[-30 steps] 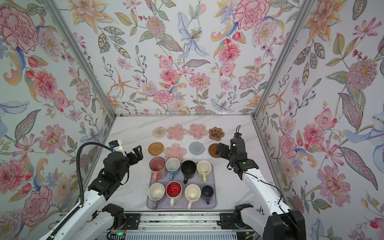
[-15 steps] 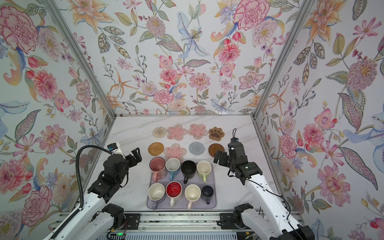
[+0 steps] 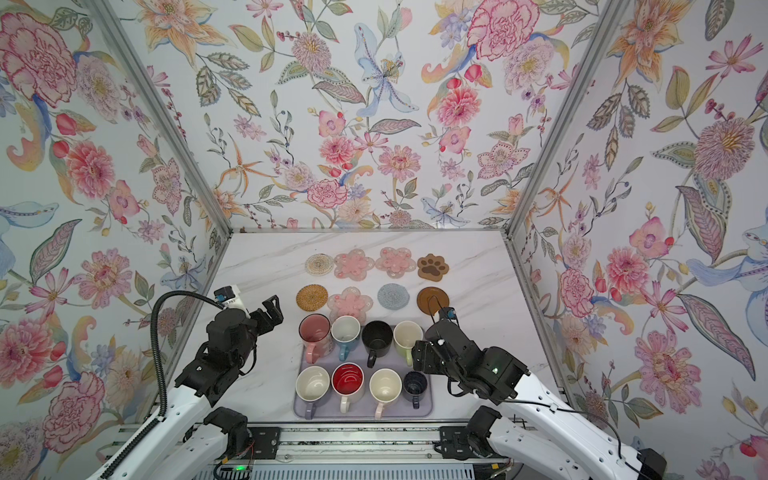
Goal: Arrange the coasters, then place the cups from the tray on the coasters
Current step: 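Move the right gripper down over the dark navy mug on the tray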
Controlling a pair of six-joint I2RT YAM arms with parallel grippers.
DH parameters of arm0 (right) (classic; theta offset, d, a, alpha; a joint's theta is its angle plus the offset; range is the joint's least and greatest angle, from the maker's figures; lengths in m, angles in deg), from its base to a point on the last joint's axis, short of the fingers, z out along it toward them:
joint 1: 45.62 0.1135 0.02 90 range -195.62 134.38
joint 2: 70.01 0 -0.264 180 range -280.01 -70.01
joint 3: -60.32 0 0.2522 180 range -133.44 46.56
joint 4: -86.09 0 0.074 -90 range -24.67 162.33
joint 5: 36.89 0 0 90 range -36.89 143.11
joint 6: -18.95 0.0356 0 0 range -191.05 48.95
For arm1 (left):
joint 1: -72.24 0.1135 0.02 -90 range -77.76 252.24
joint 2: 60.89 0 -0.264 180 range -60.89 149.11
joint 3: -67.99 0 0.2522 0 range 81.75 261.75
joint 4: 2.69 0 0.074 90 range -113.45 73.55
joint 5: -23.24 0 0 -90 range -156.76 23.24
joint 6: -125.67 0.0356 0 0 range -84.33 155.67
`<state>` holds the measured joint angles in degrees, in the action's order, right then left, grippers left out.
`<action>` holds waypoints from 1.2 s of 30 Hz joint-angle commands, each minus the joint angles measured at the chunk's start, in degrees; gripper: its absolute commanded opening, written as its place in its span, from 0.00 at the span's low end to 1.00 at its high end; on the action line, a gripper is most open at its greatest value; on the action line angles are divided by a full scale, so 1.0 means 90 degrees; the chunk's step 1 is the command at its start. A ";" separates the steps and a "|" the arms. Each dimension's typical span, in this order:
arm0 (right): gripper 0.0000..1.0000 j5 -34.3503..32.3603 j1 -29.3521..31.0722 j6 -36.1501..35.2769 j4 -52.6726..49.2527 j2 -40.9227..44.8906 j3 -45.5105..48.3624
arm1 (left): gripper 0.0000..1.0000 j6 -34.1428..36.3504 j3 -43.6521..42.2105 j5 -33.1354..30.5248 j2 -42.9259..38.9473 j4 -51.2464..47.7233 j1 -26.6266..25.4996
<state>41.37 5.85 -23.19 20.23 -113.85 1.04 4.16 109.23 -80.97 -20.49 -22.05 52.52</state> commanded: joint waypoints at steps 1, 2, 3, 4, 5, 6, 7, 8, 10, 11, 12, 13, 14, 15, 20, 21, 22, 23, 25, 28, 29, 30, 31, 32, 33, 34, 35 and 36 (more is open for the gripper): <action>0.80 -0.0449 0.0569 0.0921 -0.0576 0.0090 0.0223 | 0.99 -0.0032 -0.0008 -0.0203 -0.0185 -0.0138 0.0063; 0.79 -0.0488 0.0765 0.1069 -0.0605 0.0113 0.0285 | 0.99 -0.0034 -0.0024 -0.0200 -0.0235 -0.0129 0.0070; 0.77 -0.0513 0.0946 0.1205 -0.0606 0.0124 0.0352 | 0.99 -0.0017 -0.0044 -0.0202 -0.0277 -0.0129 0.0071; 0.76 -0.0528 0.1087 0.1297 -0.0602 0.0141 0.0409 | 0.99 0.0002 -0.0054 -0.0215 -0.0306 -0.0129 0.0082; 0.73 -0.0548 0.1253 0.1409 -0.0599 0.0134 0.0471 | 0.99 0.0023 -0.0075 -0.0230 -0.0342 -0.0143 0.0084; 0.72 -0.0573 0.1416 0.1524 -0.0598 0.0125 0.0528 | 0.99 0.0033 -0.0085 -0.0251 -0.0364 -0.0176 0.0090; 0.70 -0.0594 0.1549 0.1610 -0.0592 0.0107 0.0578 | 0.99 0.0034 -0.0078 -0.0248 -0.0388 -0.0220 0.0109; 0.69 -0.0618 0.1701 0.1739 -0.0589 0.0089 0.0629 | 0.99 0.0034 -0.0080 -0.0247 -0.0423 -0.0264 0.0114; 0.66 -0.0681 0.1979 0.1956 -0.0563 0.0021 0.0737 | 0.99 0.0043 -0.0087 -0.0217 -0.0498 -0.0319 0.0117; 0.65 -0.0714 0.2085 0.2061 -0.0561 -0.0023 0.0778 | 0.99 0.0058 -0.0096 -0.0207 -0.0537 -0.0341 0.0124; 0.64 -0.0741 0.2190 0.2126 -0.0555 -0.0059 0.0804 | 0.99 0.0077 -0.0102 -0.0223 -0.0568 -0.0376 0.0129; 0.62 -0.0736 0.2269 0.2177 -0.0538 -0.0104 0.0836 | 0.99 0.0115 -0.0079 -0.0236 -0.0598 -0.0423 0.0124; 0.61 -0.0727 0.2339 0.2215 -0.0503 -0.0145 0.0870 | 0.99 0.0139 -0.0074 -0.0269 -0.0629 -0.0472 0.0131; 0.59 -0.0726 0.2398 0.2247 -0.0474 -0.0197 0.0892 | 0.99 0.0156 -0.0073 -0.0297 -0.0659 -0.0499 0.0118; 0.52 -0.0678 0.2655 0.2401 -0.0190 -0.0423 0.1048 | 0.99 0.0174 -0.0126 -0.0344 -0.0796 -0.0545 0.0146; 0.51 -0.0653 0.2675 0.2416 -0.0138 -0.0455 0.1070 | 0.99 0.0171 -0.0142 -0.0344 -0.0807 -0.0534 0.0140; 0.51 -0.0627 0.2714 0.2434 -0.0062 -0.0510 0.1094 | 0.99 0.0171 -0.0154 -0.0341 -0.0808 -0.0529 0.0138; 0.50 -0.0610 0.2742 0.2455 -0.0037 -0.0551 0.1111 | 0.99 0.0180 -0.0154 -0.0337 -0.0808 -0.0536 0.0141; 0.49 -0.0599 0.2819 0.2514 -0.0029 -0.0634 0.1140 | 0.99 0.0188 -0.0162 -0.0339 -0.0797 -0.0532 0.0150; 0.48 -0.0609 0.2892 0.2599 0.0017 -0.0728 0.1198 | 0.99 0.0207 -0.0168 -0.0353 -0.0808 -0.0549 0.0159; 0.48 -0.0595 0.2914 0.2627 0.0064 -0.0751 0.1242 | 0.99 0.0215 -0.0169 -0.0353 -0.0808 -0.0540 0.0152; 0.48 -0.0582 0.2938 0.2653 0.0095 -0.0772 0.1275 | 0.99 0.0227 -0.0165 -0.0345 -0.0817 -0.0540 0.0161; 0.47 -0.0572 0.2967 0.2687 0.0099 -0.0789 0.1291 | 0.99 0.0238 -0.0154 -0.0353 -0.0822 -0.0551 0.0158; 0.47 -0.0573 0.2996 0.2709 0.0100 -0.0803 0.1298 | 0.99 0.0234 -0.0159 -0.0348 -0.0827 -0.0558 0.0174; 0.47 -0.0582 0.3006 0.2716 0.0096 -0.0798 0.1290 | 0.99 0.0237 -0.0154 -0.0336 -0.0827 -0.0559 0.0161; 0.47 -0.0581 0.3015 0.2711 0.0091 -0.0791 0.1288 | 0.99 0.0238 -0.0155 -0.0336 -0.0837 -0.0541 0.0169; 0.47 -0.0596 0.3022 0.2719 0.0090 -0.0777 0.1294 | 0.99 0.0249 -0.0157 -0.0337 -0.0827 -0.0538 0.0184; 0.48 -0.0617 0.3022 0.2728 0.0100 -0.0764 0.1307 | 0.99 0.0249 -0.0154 -0.0337 -0.0827 -0.0534 0.0176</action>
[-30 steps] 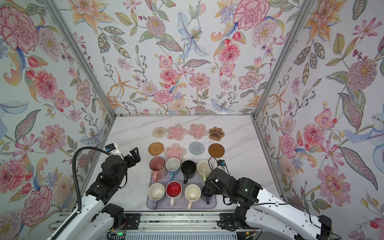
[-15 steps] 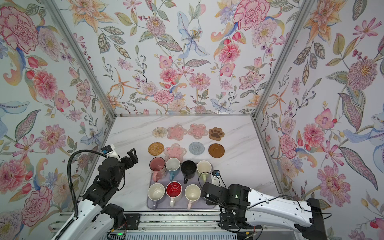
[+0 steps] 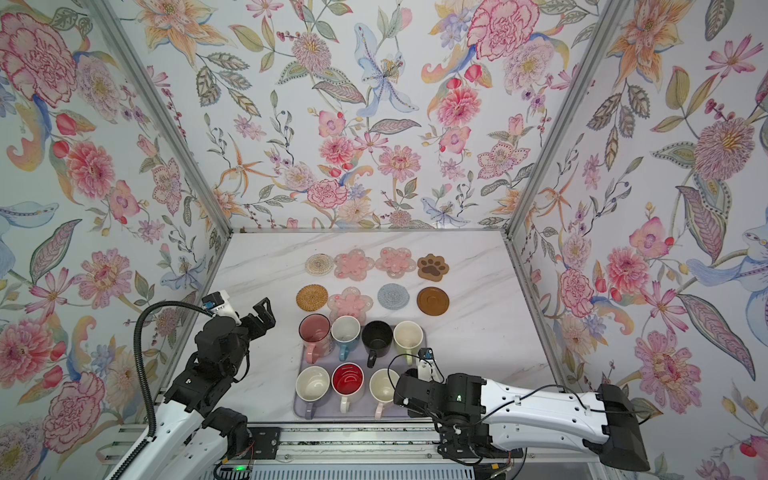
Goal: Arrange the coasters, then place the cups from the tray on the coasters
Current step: 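Move the right gripper down over the dark navy mug on the tray, then grasp the dark navy mug by its rim with the right gripper and lift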
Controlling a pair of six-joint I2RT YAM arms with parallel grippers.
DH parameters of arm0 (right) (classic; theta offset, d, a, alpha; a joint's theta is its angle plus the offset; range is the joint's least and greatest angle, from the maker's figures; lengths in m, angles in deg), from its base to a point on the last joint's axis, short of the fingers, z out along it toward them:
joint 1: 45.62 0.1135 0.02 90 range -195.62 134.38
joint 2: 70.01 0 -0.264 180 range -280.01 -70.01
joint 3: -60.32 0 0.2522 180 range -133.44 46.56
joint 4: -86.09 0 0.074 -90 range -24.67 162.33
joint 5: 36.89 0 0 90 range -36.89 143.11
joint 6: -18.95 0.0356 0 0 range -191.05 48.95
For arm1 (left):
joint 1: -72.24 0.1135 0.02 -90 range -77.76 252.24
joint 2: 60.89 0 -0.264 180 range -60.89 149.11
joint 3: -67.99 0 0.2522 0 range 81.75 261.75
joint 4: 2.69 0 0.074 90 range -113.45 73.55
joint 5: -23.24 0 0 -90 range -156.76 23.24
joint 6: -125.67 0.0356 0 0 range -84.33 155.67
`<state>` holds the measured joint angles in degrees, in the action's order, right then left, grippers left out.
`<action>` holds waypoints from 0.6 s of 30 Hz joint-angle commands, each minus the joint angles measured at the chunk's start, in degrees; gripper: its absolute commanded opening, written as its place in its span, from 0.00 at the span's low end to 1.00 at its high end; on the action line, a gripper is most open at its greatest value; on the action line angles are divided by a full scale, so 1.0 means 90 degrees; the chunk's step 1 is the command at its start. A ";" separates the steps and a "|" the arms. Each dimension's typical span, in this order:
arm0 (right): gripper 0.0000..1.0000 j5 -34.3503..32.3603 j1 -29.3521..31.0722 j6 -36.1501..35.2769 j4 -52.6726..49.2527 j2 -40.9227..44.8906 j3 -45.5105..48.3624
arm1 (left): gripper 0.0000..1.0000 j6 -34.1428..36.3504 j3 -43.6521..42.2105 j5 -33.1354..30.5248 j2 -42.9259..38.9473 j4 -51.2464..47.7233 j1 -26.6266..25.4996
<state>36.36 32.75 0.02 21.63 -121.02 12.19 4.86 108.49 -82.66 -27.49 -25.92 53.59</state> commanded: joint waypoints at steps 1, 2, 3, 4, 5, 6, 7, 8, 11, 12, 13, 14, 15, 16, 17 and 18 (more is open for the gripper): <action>0.48 -0.0095 0.0031 0.0167 -0.0054 0.0042 0.0091 | 0.99 0.0171 -0.0072 -0.0155 -0.0041 -0.0099 0.0046; 0.48 -0.0125 0.0036 0.0181 -0.0058 0.0029 0.0107 | 0.99 0.0171 -0.0062 -0.0161 -0.0040 -0.0094 0.0069; 0.48 -0.0140 0.0031 0.0180 -0.0058 0.0006 0.0131 | 0.99 0.0165 -0.0063 -0.0150 -0.0038 -0.0101 0.0070; 0.48 -0.0150 0.0033 0.0189 -0.0059 -0.0023 0.0138 | 0.99 0.0180 -0.0052 -0.0159 -0.0040 -0.0109 0.0068; 0.48 -0.0175 0.0042 0.0190 -0.0054 -0.0051 0.0149 | 0.99 0.0181 -0.0054 -0.0158 -0.0055 -0.0111 0.0069; 0.48 -0.0186 0.0042 0.0182 -0.0051 -0.0065 0.0148 | 0.99 0.0181 -0.0065 -0.0167 -0.0066 -0.0118 0.0077; 0.47 -0.0214 0.0050 0.0181 -0.0027 -0.0094 0.0148 | 0.99 0.0181 -0.0070 -0.0167 -0.0069 -0.0119 0.0079; 0.47 -0.0242 0.0052 0.0162 0.0012 -0.0113 0.0149 | 0.99 0.0181 -0.0088 -0.0173 -0.0079 -0.0117 0.0079; 0.45 -0.0261 0.0052 0.0088 0.0217 -0.0222 0.0179 | 0.99 0.0144 -0.0120 -0.0161 -0.0079 -0.0119 0.0100; 0.45 -0.0252 0.0047 0.0065 0.0276 -0.0270 0.0186 | 0.99 0.0137 -0.0130 -0.0165 -0.0079 -0.0101 0.0092; 0.44 -0.0230 0.0043 0.0037 0.0346 -0.0342 0.0179 | 0.99 0.0132 -0.0139 -0.0163 -0.0079 -0.0109 0.0113; 0.43 -0.0213 0.0043 -0.0007 0.0389 -0.0422 0.0165 | 0.99 0.0130 -0.0141 -0.0166 -0.0088 -0.0118 0.0102; 0.42 -0.0210 0.0046 -0.0034 0.0392 -0.0486 0.0143 | 0.99 0.0137 -0.0141 -0.0166 -0.0087 -0.0127 0.0110; 0.41 -0.0210 0.0044 -0.0065 0.0395 -0.0560 0.0121 | 0.99 0.0135 -0.0139 -0.0170 -0.0098 -0.0137 0.0110; 0.39 -0.0227 0.0044 -0.0091 0.0389 -0.0602 0.0109 | 0.99 0.0141 -0.0145 -0.0172 -0.0108 -0.0139 0.0104; 0.38 -0.0241 0.0047 -0.0103 0.0389 -0.0631 0.0101 | 0.99 0.0139 -0.0154 -0.0167 -0.0118 -0.0147 0.0119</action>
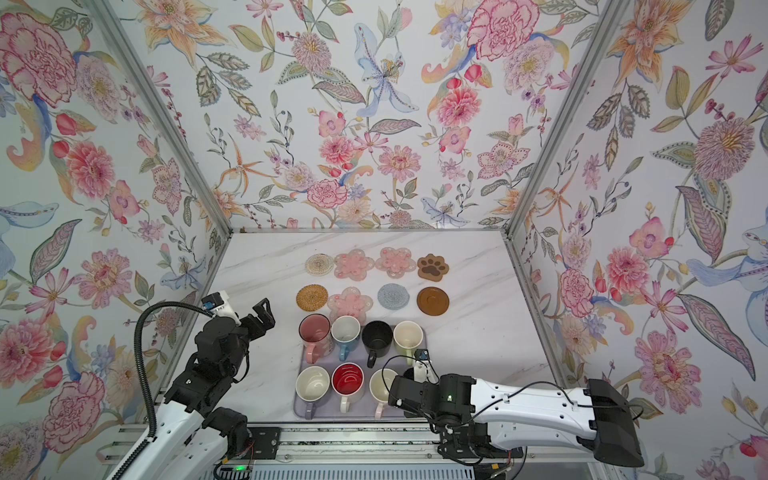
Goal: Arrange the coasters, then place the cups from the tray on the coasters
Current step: 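Grasp the dark navy mug by its rim with the right gripper and lift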
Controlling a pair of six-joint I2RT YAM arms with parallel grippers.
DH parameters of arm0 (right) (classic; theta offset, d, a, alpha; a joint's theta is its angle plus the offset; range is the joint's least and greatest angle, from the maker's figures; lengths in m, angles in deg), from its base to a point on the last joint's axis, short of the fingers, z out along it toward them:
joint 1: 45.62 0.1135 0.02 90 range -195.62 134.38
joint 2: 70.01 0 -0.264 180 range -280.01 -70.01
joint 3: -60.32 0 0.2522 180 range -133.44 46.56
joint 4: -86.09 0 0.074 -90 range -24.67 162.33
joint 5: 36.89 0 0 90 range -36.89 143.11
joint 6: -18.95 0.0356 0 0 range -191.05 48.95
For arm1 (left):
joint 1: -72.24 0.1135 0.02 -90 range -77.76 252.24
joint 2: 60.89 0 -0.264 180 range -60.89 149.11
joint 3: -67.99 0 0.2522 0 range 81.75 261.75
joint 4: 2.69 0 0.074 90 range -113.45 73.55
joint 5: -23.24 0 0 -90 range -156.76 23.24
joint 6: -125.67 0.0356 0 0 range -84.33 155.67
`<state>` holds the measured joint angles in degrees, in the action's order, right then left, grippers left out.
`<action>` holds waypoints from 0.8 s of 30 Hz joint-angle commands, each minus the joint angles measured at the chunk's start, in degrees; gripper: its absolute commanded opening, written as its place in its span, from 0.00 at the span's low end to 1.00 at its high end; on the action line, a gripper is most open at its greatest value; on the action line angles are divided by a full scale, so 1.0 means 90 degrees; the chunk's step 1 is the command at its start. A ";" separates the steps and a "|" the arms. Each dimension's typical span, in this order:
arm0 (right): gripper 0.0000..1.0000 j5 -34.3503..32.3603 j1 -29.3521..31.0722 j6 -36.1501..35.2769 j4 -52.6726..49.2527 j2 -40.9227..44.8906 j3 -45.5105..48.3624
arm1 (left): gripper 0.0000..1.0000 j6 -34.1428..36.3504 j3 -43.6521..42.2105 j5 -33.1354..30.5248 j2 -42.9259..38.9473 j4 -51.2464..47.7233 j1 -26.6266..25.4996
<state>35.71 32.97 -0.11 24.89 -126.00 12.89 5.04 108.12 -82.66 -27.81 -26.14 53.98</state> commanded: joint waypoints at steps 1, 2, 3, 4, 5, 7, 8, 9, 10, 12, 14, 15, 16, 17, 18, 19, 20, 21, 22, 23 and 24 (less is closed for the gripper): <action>0.36 -0.0182 0.0018 -0.0103 0.0034 -0.0105 0.0026 | 0.99 0.0117 -0.0113 -0.0167 -0.0091 -0.0124 0.0083; 0.34 -0.0192 0.0021 -0.0118 0.0025 -0.0126 0.0021 | 0.99 0.0122 -0.0123 -0.0174 -0.0094 -0.0130 0.0082; 0.32 -0.0195 0.0016 -0.0136 0.0032 -0.0136 0.0029 | 0.99 0.0117 -0.0126 -0.0168 -0.0110 -0.0137 0.0080; 0.30 -0.0199 0.0017 -0.0149 0.0021 -0.0145 0.0021 | 0.99 0.0122 -0.0128 -0.0167 -0.0120 -0.0144 0.0085; 0.28 -0.0195 0.0018 -0.0167 0.0016 -0.0156 0.0029 | 0.99 0.0122 -0.0138 -0.0167 -0.0135 -0.0144 0.0085; 0.24 -0.0185 0.0018 -0.0165 0.0018 -0.0173 0.0058 | 0.99 0.0122 -0.0150 -0.0167 -0.0149 -0.0153 0.0095; 0.22 -0.0183 0.0009 -0.0167 0.0003 -0.0181 0.0055 | 0.99 0.0122 -0.0149 -0.0169 -0.0150 -0.0153 0.0101; 0.19 -0.0190 0.0008 -0.0174 -0.0028 -0.0190 0.0036 | 0.99 0.0122 -0.0156 -0.0167 -0.0160 -0.0153 0.0100; 0.18 -0.0204 0.0005 -0.0194 -0.0101 -0.0201 -0.0002 | 0.99 0.0121 -0.0152 -0.0167 -0.0160 -0.0153 0.0105; 0.15 -0.0284 0.0003 -0.0235 -0.0296 -0.0206 -0.0103 | 0.99 0.0122 -0.0162 -0.0168 -0.0160 -0.0146 0.0111; 0.12 -0.0346 0.0006 -0.0273 -0.0492 -0.0189 -0.0210 | 0.99 0.0122 -0.0163 -0.0167 -0.0160 -0.0144 0.0118; 0.11 -0.0368 0.0013 -0.0283 -0.0598 -0.0171 -0.0279 | 0.99 0.0123 -0.0162 -0.0167 -0.0160 -0.0140 0.0116; 0.09 -0.0394 0.0009 -0.0291 -0.0715 -0.0149 -0.0350 | 0.99 0.0131 -0.0159 -0.0167 -0.0154 -0.0144 0.0130; 0.07 -0.0408 0.0008 -0.0294 -0.0808 -0.0123 -0.0403 | 0.99 0.0132 -0.0165 -0.0172 -0.0160 -0.0145 0.0126; 0.05 -0.0426 0.0003 -0.0294 -0.0914 -0.0075 -0.0451 | 0.99 0.0132 -0.0169 -0.0177 -0.0169 -0.0143 0.0135; 0.04 -0.0443 -0.0009 -0.0299 -0.1004 -0.0034 -0.0508 | 0.99 0.0130 -0.0177 -0.0177 -0.0170 -0.0125 0.0135; 0.02 -0.0466 -0.0028 -0.0304 -0.1112 0.0000 -0.0565 | 0.99 0.0132 -0.0191 -0.0177 -0.0169 -0.0117 0.0144; 0.01 -0.0485 -0.0056 -0.0304 -0.1236 0.0038 -0.0629 | 0.99 0.0132 -0.0186 -0.0178 -0.0165 -0.0119 0.0138; 0.00 -0.0510 -0.0093 -0.0295 -0.1359 0.0065 -0.0702 | 0.99 0.0132 -0.0190 -0.0182 -0.0170 -0.0115 0.0144; 0.00 -0.0516 -0.0144 -0.0294 -0.1447 0.0106 -0.0753 | 0.99 0.0132 -0.0194 -0.0187 -0.0170 -0.0123 0.0145; 0.00 -0.0527 -0.0196 -0.0280 -0.1565 0.0143 -0.0810 | 0.99 0.0132 -0.0191 -0.0191 -0.0179 -0.0123 0.0159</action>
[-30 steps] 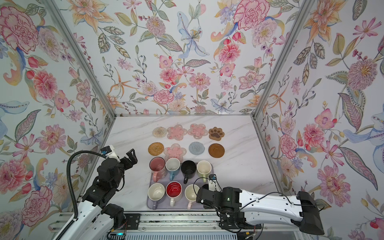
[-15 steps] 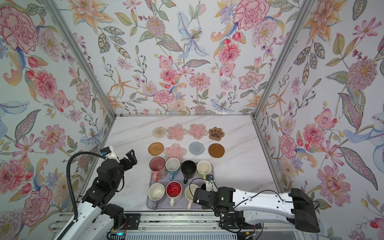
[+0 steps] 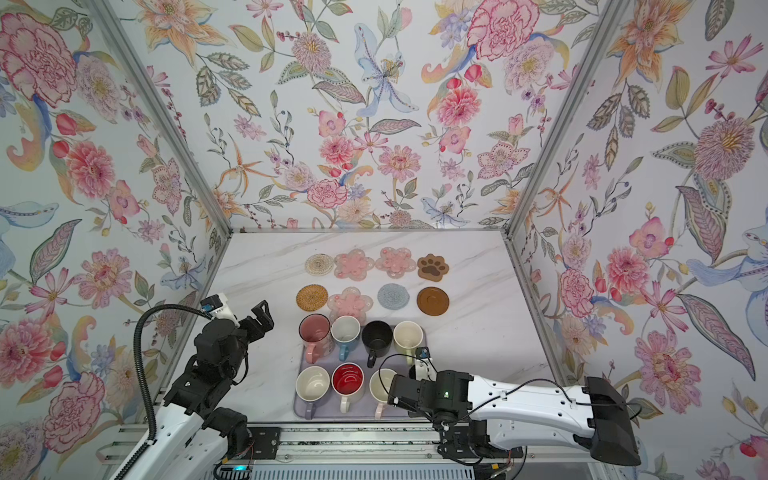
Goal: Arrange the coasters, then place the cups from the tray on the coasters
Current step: 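Grasp the dark navy mug by its rim with the right gripper and lift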
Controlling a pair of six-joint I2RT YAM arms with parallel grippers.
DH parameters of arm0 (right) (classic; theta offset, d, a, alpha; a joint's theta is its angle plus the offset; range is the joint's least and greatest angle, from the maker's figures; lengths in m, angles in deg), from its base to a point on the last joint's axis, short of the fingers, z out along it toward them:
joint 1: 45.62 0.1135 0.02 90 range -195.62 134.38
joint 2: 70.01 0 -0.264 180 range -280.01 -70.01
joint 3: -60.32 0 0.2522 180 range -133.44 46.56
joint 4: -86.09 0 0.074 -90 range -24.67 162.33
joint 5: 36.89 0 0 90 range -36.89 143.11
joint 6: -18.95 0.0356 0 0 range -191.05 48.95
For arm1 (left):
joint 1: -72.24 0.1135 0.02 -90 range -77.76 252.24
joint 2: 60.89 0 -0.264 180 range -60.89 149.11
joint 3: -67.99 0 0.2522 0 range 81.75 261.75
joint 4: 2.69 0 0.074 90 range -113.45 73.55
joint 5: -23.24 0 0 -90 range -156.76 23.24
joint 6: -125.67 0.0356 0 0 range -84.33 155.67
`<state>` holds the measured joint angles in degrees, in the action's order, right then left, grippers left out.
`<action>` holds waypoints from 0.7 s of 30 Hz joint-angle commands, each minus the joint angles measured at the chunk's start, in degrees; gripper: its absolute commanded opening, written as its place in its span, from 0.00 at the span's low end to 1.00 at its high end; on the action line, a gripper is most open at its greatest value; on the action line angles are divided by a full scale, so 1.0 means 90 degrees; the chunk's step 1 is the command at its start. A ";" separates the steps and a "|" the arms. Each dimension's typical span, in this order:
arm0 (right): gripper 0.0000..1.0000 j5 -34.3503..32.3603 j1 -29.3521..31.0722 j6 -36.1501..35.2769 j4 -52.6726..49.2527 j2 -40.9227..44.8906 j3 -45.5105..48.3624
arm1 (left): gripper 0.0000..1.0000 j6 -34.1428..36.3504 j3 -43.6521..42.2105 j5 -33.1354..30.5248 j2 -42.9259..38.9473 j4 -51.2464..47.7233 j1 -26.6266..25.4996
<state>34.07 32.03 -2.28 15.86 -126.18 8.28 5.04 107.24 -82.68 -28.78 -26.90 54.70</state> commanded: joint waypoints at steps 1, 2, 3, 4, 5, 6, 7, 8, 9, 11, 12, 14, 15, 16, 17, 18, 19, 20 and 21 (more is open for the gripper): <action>0.00 -0.0357 -0.0172 -0.0020 -0.0676 0.0214 -0.0334 | 0.99 0.0135 -0.0095 -0.0191 -0.0067 -0.0030 0.0079; 0.00 -0.0370 -0.0232 0.0016 -0.0772 0.0261 -0.0363 | 0.99 0.0138 -0.0089 -0.0195 -0.0080 -0.0025 0.0099; 0.00 -0.0388 -0.0306 0.0041 -0.0847 0.0323 -0.0384 | 0.99 0.0142 -0.0103 -0.0203 -0.0082 -0.0027 0.0088; 0.00 -0.0405 -0.0392 0.0054 -0.0887 0.0392 -0.0392 | 0.99 0.0134 -0.0108 -0.0212 -0.0089 -0.0029 0.0104; 0.00 -0.0419 -0.0484 0.0054 -0.0908 0.0452 -0.0395 | 0.99 0.0132 -0.0121 -0.0213 -0.0092 -0.0020 0.0107; 0.00 -0.0428 -0.0609 0.0040 -0.0930 0.0518 -0.0402 | 0.99 0.0132 -0.0127 -0.0199 -0.0092 -0.0020 0.0120; 0.00 -0.0442 -0.0762 -0.0017 -0.0928 0.0583 -0.0416 | 0.99 0.0130 -0.0120 -0.0186 -0.0100 -0.0020 0.0123; 0.00 -0.0464 -0.0911 -0.0065 -0.0927 0.0630 -0.0455 | 0.99 0.0132 -0.0119 -0.0177 -0.0102 -0.0020 0.0132; 0.00 -0.0504 -0.1108 -0.0127 -0.0912 0.0687 -0.0514 | 0.99 0.0132 -0.0126 -0.0174 -0.0111 -0.0020 0.0131; 0.00 -0.0592 -0.1559 -0.0393 -0.0904 0.0732 -0.0701 | 0.99 0.0127 -0.0138 -0.0172 -0.0121 -0.0010 0.0147; 0.00 -0.0641 -0.1852 -0.0623 -0.0904 0.0710 -0.0839 | 0.99 0.0127 -0.0146 -0.0167 -0.0121 0.0007 0.0151; 0.00 -0.0646 -0.2420 -0.1136 -0.0779 0.0648 -0.1057 | 0.99 0.0132 -0.0170 -0.0145 -0.0103 0.0041 0.0171; 0.00 -0.0615 -0.2736 -0.1452 -0.0662 0.0600 -0.1163 | 0.99 0.0132 -0.0174 -0.0128 -0.0093 0.0060 0.0181; 0.00 -0.0584 -0.3067 -0.1749 -0.0543 0.0531 -0.1264 | 0.99 0.0125 -0.0178 -0.0114 -0.0077 0.0075 0.0191; 0.00 -0.0518 -0.3347 -0.2106 -0.0410 0.0462 -0.1353 | 0.99 0.0133 -0.0170 -0.0087 -0.0059 0.0086 0.0201; 0.00 -0.0452 -0.3687 -0.2485 -0.0251 0.0356 -0.1468 | 0.99 0.0156 -0.0171 -0.0060 -0.0048 0.0095 0.0208; 0.00 -0.0349 -0.4031 -0.2859 -0.0074 0.0227 -0.1569 | 0.99 0.0169 -0.0168 -0.0049 -0.0037 0.0088 0.0211; 0.00 -0.0239 -0.4327 -0.3186 0.0125 0.0108 -0.1645 | 0.99 0.0180 -0.0167 -0.0034 -0.0034 0.0078 0.0207; 0.00 -0.0104 -0.4642 -0.3514 0.0325 -0.0048 -0.1733 | 0.99 0.0199 -0.0162 -0.0018 -0.0033 0.0059 0.0204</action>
<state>32.27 -5.02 -21.99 13.26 -124.38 -4.59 5.25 106.24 -82.61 -29.19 -26.73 56.12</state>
